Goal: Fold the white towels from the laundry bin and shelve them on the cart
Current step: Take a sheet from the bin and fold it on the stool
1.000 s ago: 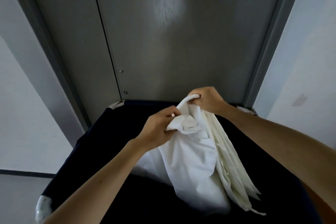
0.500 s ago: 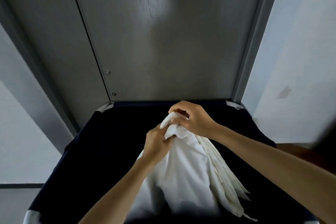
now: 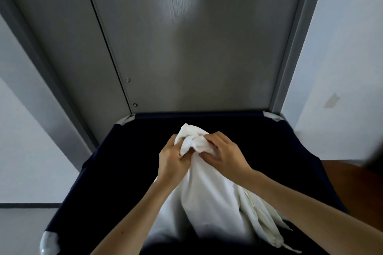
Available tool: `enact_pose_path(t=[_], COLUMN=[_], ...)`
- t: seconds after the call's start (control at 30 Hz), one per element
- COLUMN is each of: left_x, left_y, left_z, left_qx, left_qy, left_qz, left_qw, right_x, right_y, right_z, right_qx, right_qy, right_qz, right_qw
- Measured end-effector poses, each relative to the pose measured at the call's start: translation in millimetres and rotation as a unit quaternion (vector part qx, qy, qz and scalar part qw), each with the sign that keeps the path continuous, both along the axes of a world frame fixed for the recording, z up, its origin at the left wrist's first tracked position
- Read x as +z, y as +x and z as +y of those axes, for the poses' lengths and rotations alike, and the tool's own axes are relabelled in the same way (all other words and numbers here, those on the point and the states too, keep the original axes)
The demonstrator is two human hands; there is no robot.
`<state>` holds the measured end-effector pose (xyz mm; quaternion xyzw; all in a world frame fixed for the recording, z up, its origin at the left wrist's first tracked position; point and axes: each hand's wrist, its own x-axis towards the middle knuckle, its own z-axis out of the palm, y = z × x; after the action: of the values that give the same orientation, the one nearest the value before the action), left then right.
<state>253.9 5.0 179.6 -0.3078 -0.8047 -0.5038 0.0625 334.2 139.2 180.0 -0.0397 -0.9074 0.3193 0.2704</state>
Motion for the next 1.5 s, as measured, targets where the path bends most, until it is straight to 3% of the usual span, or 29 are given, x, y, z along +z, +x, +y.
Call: enact_pose_path(t=[0.13,0.3,0.4,0.5,0.7,0.8,1.13,1.2,1.33,1.5], left_x=[7.2,10.4,8.8,3.5,-7.0,-4.0,24.8,26.5,23.5,24.9], left_y=[-1.5,-8.6,-11.4,-9.0,-9.7,-8.3,-23.9,-25.7,-23.1,-26.9], left_z=[0.4,-2.5,-4.8,-8.1,-8.2,-6.9,-6.6,-6.5,-5.3,-6.7], left_qx=[-0.017,-0.021,-0.019,-0.034,-0.008,0.009,0.06,0.067,0.073,0.092], left_qy=[-0.046,-0.07,-0.061,-0.056,-0.059,-0.057,-0.004,0.002,0.004,0.022], left_qz=[0.084,0.095,0.087,0.056,0.079,0.098,0.042,0.043,0.052,0.013], left_qw=[0.995,0.993,0.994,0.996,0.995,0.994,0.997,0.997,0.996,0.995], right_x=[-0.9,3.4,1.9,5.7,5.9,2.3,38.0,44.2,41.8,28.1], right_y=[-0.8,-8.7,-10.4,-10.9,-14.9,-11.9,-29.8,-32.4,-30.1,-14.0], right_z=[0.7,-5.9,-7.6,-9.7,-12.3,-10.8,7.6,10.5,20.2,38.5], right_qx=[-0.004,0.016,0.036,0.045,0.042,0.049,0.217,0.208,0.187,0.128], right_qy=[-0.013,0.077,0.074,0.046,0.023,-0.081,-0.277,-0.298,-0.191,-0.057], right_qz=[0.056,0.123,0.072,-0.038,-0.191,-0.278,-0.351,-0.337,-0.342,-0.407], right_qw=[0.998,0.989,0.994,0.997,0.98,0.956,0.868,0.868,0.901,0.903])
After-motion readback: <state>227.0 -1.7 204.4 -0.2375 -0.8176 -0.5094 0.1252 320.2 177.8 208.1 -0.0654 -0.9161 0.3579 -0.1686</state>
